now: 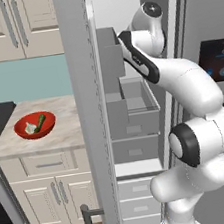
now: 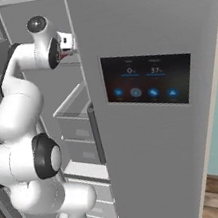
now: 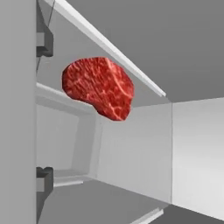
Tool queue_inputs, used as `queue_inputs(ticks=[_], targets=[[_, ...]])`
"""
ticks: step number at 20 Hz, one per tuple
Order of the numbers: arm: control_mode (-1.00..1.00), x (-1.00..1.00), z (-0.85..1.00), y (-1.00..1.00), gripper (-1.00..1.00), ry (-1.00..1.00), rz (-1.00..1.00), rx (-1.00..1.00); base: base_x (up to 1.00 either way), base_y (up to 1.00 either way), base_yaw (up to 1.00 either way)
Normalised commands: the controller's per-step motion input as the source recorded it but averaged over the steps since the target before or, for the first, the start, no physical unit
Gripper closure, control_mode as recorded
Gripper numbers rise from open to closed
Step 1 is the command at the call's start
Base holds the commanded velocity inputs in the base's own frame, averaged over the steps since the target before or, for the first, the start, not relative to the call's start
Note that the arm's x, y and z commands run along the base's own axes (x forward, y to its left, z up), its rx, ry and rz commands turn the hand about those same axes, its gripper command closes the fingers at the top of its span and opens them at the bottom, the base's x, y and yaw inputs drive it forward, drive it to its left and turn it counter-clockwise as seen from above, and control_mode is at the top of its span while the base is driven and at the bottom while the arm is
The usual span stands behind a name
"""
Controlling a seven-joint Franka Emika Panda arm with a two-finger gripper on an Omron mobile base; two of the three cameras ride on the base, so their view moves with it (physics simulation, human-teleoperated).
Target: Take the squash, garlic, and steak from the freezer and place them in the bowl on the counter.
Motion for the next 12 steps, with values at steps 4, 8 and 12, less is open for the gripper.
queue_inputs(ticks=[4,8,12], targets=[[-1.00,0.52,-0.14,0.04,-1.00,0.02,0.00,0.00,0.00,0.00,0.00],[-1.00,0.37,0.03,0.23,-1.00,-0.04,0.01,-0.02,0.00,0.00,0.00],[-1.00,0.17,-0.03,-0.01,-1.00,-0.07,0.08,0.00,0.00,0.00,0.00]])
